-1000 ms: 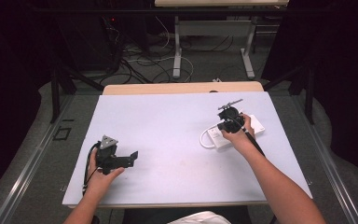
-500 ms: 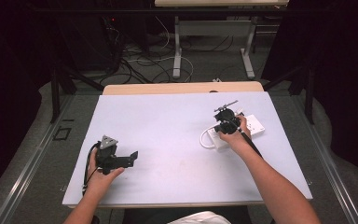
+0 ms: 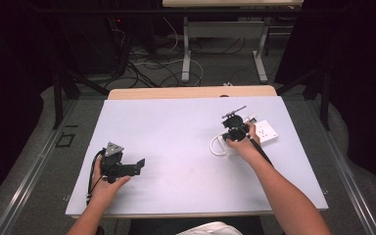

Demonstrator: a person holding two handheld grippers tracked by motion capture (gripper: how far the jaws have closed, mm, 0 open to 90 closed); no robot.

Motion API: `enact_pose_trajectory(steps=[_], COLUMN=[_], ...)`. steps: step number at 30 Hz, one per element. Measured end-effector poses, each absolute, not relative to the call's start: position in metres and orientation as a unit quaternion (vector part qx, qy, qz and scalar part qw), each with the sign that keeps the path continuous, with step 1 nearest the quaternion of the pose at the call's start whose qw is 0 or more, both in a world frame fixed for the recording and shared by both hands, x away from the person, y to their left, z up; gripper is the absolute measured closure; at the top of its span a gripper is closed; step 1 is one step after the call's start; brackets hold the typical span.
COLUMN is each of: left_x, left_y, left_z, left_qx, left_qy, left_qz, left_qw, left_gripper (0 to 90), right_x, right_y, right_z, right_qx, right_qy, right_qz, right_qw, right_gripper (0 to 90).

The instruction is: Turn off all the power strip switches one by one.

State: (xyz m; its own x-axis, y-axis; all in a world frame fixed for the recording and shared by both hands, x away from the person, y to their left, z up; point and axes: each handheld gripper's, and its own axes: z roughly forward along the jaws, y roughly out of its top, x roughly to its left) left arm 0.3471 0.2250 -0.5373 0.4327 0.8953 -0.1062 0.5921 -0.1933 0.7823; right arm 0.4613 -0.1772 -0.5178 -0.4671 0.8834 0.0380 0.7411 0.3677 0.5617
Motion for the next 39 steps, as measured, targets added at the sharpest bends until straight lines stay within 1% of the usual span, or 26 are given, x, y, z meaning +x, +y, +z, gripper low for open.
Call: enact_pose_trajectory(steps=[10,28,31,39], left_x=[0.3468,0.3474,0.3468,0.3471], left_y=[0.2249,0.2251,0.2249,0.2252], left_z=[-0.5369,-0.5374,-0.5373,-0.5376], left_qx=[0.749,0.748,0.747,0.747], left_qy=[0.497,0.497,0.498,0.498], left_qz=[0.191,0.192,0.191,0.191], left_qw=[0.395,0.396,0.397,0.397], left_gripper=[0.7,0.7,0.7,0.7], right_x=[0.4601,0.4617,0.4613,0.4616], right_y=[-0.1755,-0.1806,-0.1793,-0.1798], right_z=[-0.5187,-0.5174,-0.5178,-0.5179], right_qx=[0.494,0.504,0.505,0.504], right_qy=[0.817,0.808,0.808,0.808], right_qz=[0.258,0.277,0.273,0.274], right_qw=[0.150,0.128,0.137,0.136], right_gripper=[90.0,90.0,90.0,90.0])
